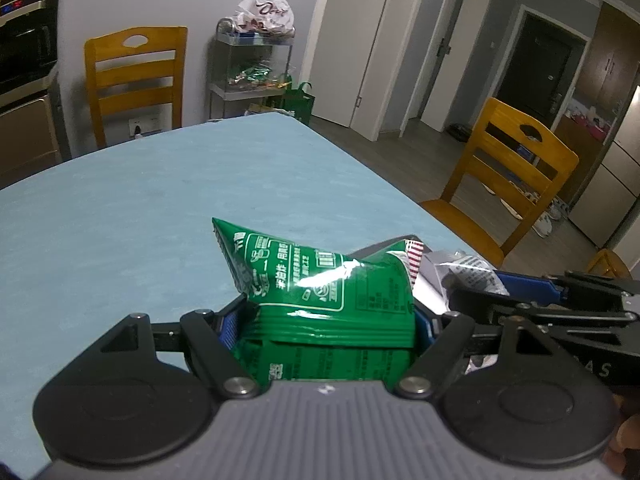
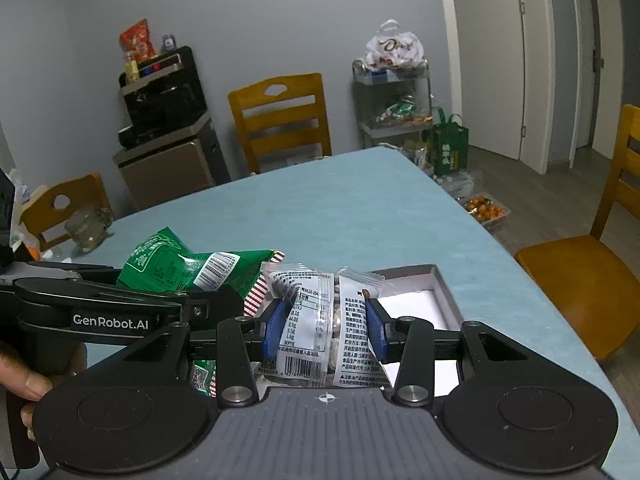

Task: Organize snacks
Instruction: 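Carry the green chip bag and clear snack bag over the white tray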

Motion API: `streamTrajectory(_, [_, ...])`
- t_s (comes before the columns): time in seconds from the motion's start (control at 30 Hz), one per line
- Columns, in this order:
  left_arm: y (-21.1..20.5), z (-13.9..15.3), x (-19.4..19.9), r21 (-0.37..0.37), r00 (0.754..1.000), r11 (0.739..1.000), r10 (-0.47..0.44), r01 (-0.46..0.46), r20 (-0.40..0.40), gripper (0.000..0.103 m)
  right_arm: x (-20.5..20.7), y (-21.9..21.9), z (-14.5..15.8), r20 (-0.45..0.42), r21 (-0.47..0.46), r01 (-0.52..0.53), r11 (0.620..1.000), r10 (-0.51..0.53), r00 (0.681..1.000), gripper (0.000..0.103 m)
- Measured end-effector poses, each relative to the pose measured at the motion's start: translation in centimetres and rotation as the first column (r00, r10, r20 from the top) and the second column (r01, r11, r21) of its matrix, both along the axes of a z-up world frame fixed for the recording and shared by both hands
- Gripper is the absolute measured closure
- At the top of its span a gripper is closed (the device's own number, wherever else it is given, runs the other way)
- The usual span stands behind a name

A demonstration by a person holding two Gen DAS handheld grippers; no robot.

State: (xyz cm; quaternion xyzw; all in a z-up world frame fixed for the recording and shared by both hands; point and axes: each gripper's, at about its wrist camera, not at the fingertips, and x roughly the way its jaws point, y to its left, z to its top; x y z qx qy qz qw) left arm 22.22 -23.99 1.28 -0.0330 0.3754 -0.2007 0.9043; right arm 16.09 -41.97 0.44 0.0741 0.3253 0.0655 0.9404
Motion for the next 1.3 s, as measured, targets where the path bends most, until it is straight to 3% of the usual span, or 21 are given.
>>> streamTrajectory(0.3, [-3.6,-1.1,1.9,0.013,0.999,0.999,-0.030,0.030,-0.016,0.026,0.9,-1.8,-1.4,-0.033,-0.040,0.007,0.999,-0.008,0.999,0.060])
streamTrajectory(0.8, [-8.2,-4.5,5.8,0.041,0.995,0.997,-0.060,0.064,-0.086,0.026,4.5,-4.8,-3.6,-0.086,-0.032,0.032,0.999,-0.034,0.996,0.060])
streamTrajectory(1.3, [-9.2,-7.9,8.2,0.108,0.989,0.989,-0.088,0.101,-0.118,0.024,7.5,-5.6,-6.0,-0.143,-0.049,-0.013,0.999,0.006,0.990,0.061])
